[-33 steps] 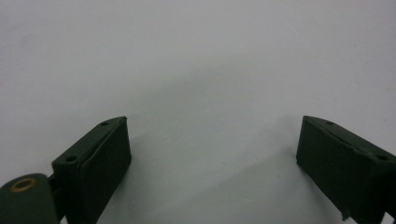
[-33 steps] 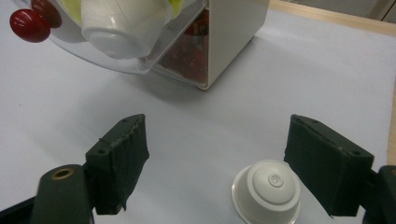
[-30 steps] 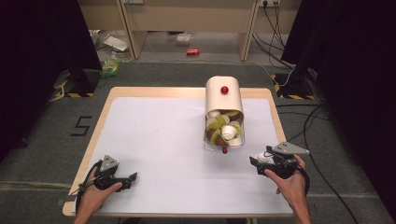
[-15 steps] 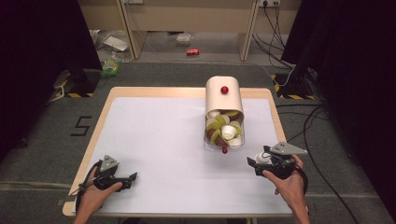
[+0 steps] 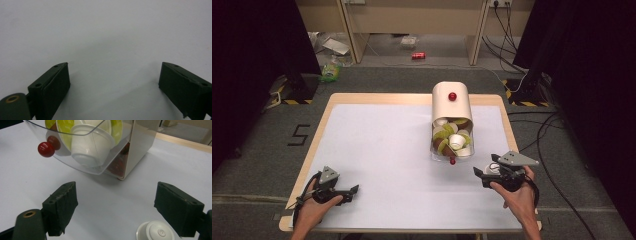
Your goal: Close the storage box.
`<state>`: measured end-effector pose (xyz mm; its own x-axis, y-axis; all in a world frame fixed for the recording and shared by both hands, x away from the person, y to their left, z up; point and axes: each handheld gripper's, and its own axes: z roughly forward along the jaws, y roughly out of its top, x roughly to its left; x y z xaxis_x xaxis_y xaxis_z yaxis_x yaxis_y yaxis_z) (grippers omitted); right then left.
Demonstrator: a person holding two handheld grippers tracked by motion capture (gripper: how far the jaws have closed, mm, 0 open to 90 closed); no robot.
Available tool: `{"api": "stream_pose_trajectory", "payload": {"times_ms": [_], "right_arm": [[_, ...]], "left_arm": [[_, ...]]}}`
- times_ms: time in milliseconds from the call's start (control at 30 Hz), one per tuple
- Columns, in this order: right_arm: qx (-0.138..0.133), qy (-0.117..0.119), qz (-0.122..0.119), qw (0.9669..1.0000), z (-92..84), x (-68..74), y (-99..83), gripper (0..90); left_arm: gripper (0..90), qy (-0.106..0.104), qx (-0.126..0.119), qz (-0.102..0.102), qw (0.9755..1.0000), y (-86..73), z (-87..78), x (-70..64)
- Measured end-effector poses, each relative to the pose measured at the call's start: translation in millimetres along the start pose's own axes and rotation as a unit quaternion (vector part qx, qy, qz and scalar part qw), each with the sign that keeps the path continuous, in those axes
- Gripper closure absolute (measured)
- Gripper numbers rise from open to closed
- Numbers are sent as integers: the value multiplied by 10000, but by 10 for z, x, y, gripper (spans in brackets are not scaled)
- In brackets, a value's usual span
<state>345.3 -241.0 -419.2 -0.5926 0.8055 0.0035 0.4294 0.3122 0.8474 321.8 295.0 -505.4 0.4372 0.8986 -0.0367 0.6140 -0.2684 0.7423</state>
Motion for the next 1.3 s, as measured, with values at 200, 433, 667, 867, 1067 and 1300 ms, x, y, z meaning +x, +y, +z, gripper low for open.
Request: {"api": "stream_pose_trajectory", "payload": {"times_ms": [200,433,667,867,1067,1300], "right_arm": [[-31,54,-93,9999,54,80,50,193],[-42,5,-92,9999,140,110,55,194],[-136,-107,-40,9998,155,108,74,203],[-175,-212,25,9996,184,91,86,208],[-161,-275,25,9995,225,73,97,213],[-136,-312,74,9994,236,55,98,176]], "left_arm": [[91,3,3,5,10000,0,0,0],[91,1,1,1,10000,0,0,0],[91,2,2,2,10000,0,0,-1],[91,2,5,5,10000,0,0,0],[91,1,1,1,10000,0,0,0],[91,2,4,6,10000,0,0,0]]}}
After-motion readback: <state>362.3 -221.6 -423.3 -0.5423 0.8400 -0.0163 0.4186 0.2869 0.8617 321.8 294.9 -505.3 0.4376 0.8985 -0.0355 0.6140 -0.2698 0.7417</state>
